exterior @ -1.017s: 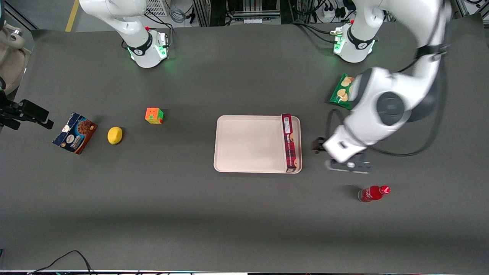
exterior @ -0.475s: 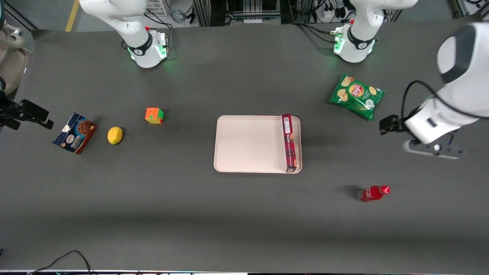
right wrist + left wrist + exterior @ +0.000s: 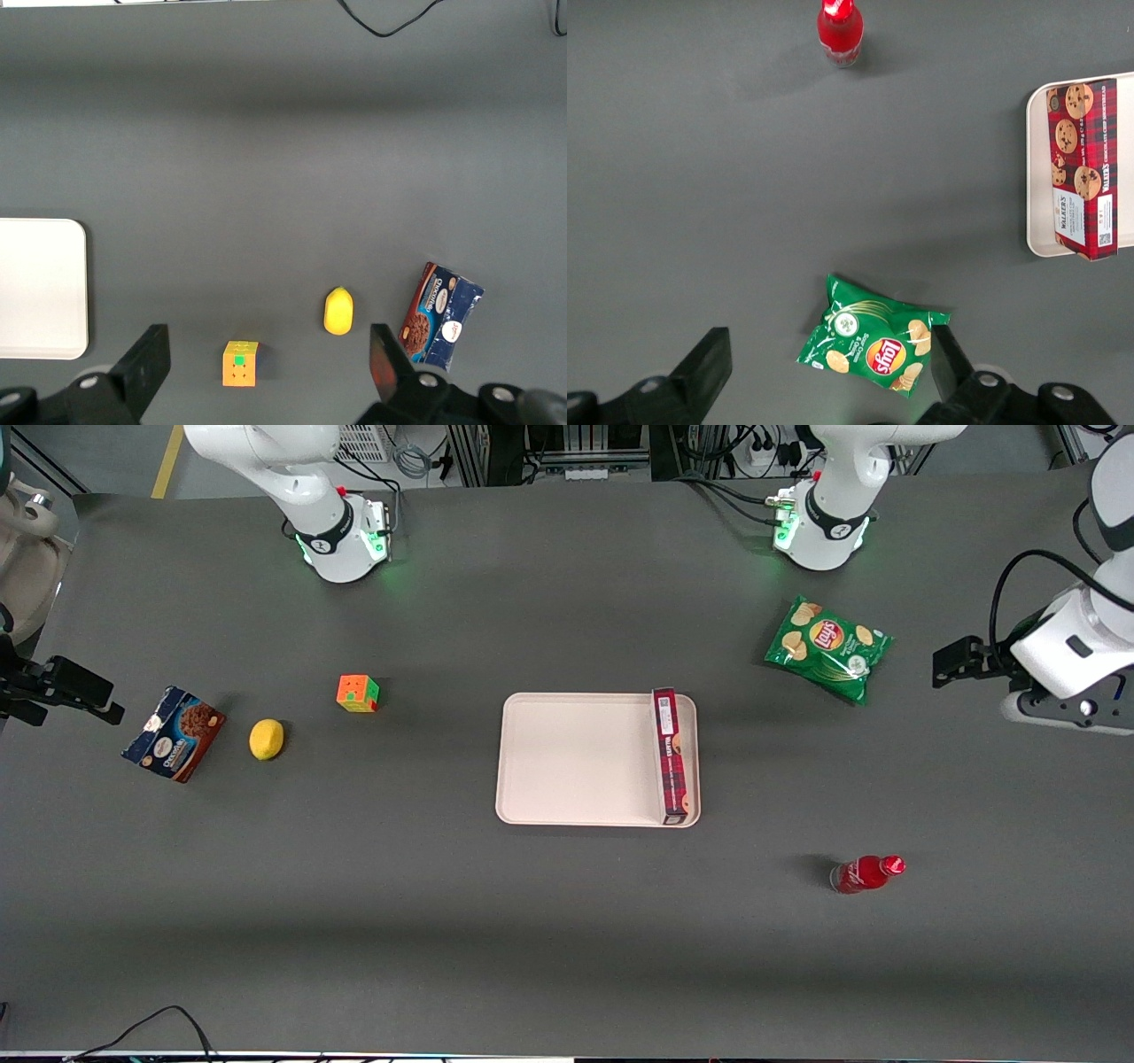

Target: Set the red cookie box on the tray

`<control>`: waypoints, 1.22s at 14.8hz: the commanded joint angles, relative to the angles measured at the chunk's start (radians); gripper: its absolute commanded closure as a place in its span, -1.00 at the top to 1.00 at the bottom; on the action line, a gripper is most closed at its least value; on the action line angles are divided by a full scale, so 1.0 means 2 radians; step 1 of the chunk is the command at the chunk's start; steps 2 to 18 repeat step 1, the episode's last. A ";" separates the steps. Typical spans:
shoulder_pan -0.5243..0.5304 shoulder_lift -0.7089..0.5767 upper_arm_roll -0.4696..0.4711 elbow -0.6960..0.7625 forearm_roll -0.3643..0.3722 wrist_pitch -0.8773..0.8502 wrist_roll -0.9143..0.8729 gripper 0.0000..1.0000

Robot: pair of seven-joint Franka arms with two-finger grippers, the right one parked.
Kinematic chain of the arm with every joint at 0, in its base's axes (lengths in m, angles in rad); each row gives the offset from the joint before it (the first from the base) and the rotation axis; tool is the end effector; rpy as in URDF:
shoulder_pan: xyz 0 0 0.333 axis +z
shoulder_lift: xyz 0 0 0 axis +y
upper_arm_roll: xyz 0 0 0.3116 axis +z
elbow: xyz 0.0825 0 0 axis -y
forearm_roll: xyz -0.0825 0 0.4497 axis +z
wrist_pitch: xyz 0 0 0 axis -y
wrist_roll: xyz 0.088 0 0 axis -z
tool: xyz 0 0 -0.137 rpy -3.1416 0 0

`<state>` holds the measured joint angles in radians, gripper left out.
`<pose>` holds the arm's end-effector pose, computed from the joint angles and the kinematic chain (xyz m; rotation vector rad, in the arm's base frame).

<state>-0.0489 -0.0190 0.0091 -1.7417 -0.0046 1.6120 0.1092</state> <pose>0.6054 -0.0247 0.5137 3.1196 -0.2322 -0.1730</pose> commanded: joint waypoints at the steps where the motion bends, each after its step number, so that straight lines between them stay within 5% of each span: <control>1: 0.008 -0.027 -0.005 -0.033 0.007 0.012 0.005 1.00; 18: 0.008 -0.027 -0.005 -0.033 0.007 0.012 0.005 1.00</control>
